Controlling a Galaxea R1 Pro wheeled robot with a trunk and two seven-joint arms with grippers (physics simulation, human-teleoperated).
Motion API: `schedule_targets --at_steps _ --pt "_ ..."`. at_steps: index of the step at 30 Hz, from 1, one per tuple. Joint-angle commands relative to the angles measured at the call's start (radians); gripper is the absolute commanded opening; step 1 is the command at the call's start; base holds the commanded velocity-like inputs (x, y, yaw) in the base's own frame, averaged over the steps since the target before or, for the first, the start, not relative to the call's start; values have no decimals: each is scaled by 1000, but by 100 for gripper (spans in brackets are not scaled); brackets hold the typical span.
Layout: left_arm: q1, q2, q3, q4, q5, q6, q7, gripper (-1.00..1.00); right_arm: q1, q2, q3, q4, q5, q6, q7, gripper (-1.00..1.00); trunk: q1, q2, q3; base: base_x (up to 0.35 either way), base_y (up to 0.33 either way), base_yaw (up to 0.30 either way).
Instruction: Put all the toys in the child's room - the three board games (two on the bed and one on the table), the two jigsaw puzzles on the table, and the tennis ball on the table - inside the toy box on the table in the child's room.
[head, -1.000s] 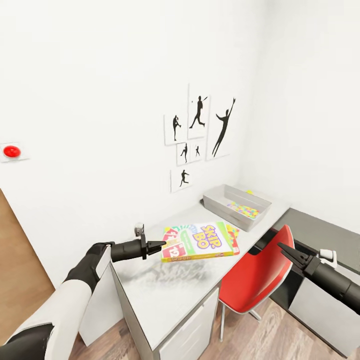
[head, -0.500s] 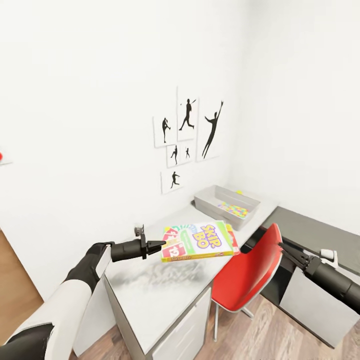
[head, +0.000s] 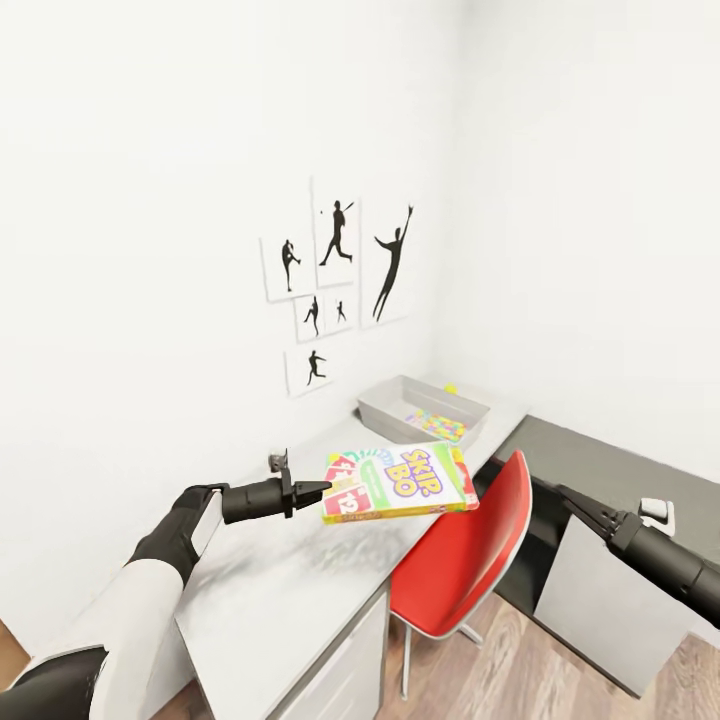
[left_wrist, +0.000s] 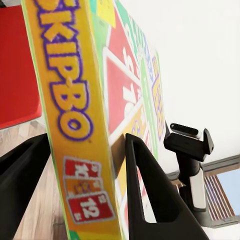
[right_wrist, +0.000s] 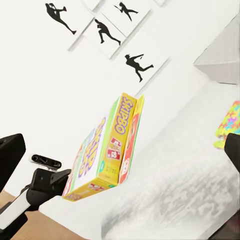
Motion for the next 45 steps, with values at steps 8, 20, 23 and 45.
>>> schedule_targets --at_steps 8,20,23,45 --pt "-1 0 1 0 4 8 -2 -100 0 0 -1 0 2 3 5 100 1 -1 0 197 -249 -1" --pt "-1 0 1 0 4 8 -2 -100 0 1 -1 0 2 3 5 100 1 -1 1 197 -249 1" --pt "-1 0 1 0 4 8 -3 -100 0 1 -1 0 2 3 5 100 1 -1 4 197 -247 42" --pt "-1 0 1 0 4 8 -2 -100 0 1 0 0 4 3 4 100 1 -1 5 197 -215 9"
